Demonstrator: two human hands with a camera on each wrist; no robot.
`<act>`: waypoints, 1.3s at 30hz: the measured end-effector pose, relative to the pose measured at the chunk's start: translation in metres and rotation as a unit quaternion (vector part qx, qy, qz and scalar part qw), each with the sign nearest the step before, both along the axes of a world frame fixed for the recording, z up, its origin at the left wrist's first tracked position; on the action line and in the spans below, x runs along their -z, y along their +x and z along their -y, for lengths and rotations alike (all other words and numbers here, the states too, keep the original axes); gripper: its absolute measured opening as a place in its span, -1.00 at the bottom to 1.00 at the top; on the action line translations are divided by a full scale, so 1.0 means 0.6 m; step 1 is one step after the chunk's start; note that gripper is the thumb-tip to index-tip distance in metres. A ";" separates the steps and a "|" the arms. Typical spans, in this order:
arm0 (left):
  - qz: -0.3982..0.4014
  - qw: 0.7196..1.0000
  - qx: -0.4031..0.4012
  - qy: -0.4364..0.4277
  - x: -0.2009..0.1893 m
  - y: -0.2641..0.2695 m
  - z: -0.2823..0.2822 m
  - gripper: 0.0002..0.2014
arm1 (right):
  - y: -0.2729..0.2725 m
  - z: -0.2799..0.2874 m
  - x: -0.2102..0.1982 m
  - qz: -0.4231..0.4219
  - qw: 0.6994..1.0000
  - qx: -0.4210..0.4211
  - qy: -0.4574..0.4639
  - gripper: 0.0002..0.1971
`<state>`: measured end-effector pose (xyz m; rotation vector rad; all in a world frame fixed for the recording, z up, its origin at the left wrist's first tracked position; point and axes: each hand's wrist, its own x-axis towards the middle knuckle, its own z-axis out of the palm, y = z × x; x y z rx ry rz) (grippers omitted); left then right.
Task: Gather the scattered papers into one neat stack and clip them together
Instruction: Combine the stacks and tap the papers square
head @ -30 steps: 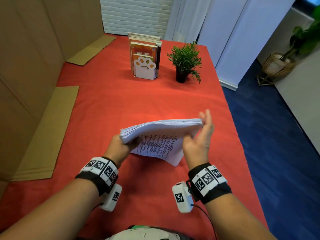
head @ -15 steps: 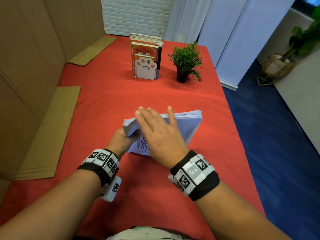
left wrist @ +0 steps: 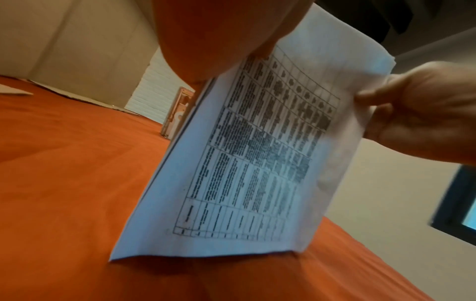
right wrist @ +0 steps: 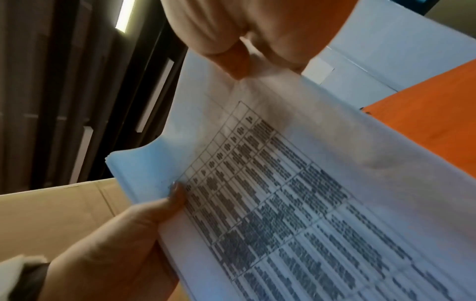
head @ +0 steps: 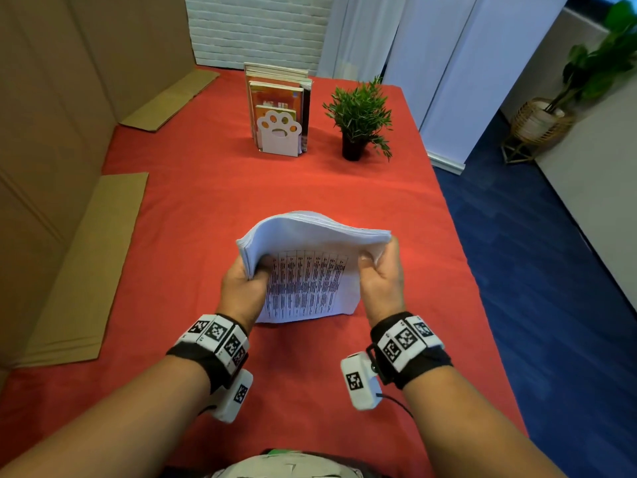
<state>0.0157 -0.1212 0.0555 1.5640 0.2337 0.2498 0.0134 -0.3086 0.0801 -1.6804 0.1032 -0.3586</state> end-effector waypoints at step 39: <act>-0.382 0.879 0.134 0.252 0.151 -0.059 -0.007 -0.61 | -0.139 0.206 0.171 -0.590 0.655 -0.031 -0.471 -0.56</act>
